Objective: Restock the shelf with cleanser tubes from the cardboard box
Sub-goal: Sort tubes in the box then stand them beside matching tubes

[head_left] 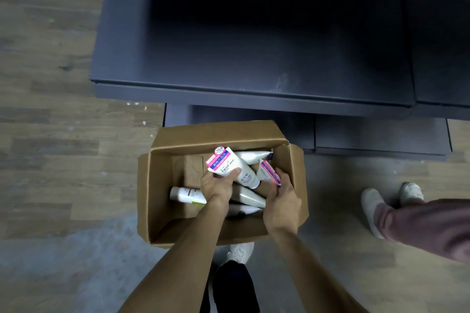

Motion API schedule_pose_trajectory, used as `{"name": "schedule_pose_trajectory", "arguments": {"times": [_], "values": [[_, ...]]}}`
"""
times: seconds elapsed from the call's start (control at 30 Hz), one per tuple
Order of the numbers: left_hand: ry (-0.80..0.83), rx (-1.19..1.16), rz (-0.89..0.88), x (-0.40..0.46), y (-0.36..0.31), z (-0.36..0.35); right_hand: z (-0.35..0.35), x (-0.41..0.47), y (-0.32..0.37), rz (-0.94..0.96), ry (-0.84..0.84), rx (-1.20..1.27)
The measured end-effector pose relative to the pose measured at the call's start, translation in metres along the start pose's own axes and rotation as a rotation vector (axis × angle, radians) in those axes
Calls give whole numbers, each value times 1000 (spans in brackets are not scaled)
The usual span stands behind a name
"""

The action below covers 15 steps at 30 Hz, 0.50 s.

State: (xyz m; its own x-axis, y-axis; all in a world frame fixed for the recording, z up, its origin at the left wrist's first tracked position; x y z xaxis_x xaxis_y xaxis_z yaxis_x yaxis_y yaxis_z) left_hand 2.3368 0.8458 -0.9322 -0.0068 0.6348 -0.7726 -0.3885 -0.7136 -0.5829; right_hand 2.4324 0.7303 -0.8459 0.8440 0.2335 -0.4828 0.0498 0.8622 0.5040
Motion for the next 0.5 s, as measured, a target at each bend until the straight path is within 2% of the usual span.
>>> {"name": "schedule_pose_trajectory", "arguments": {"times": [0.1, 0.3, 0.43, 0.5], "values": [[47, 22, -86, 0, -3, 10, 1, -9, 0, 17, 8, -2], [105, 320, -472, -24, -45, 43, 14, -31, -2, 69, -11, -7], [274, 559, -655, -60, -87, 73, 37, -55, 10, 75, 29, -9], [326, 639, -692, -77, -104, 91, 50, -69, 22, 110, 31, -7]]}}
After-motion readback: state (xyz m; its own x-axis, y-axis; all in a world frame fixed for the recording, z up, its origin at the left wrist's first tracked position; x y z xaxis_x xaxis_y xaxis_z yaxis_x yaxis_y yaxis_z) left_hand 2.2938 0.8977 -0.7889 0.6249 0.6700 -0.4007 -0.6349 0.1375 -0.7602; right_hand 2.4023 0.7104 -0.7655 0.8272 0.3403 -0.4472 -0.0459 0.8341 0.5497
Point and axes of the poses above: each hand's wrist, its own x-axis towards the middle knuckle, its own z-axis out of the back of the hand, y = z × x, the point moved 4 cm from there along x, towards the middle knuckle, and after that the axes turned 2 degrees about -z, right-handed, at the moved point
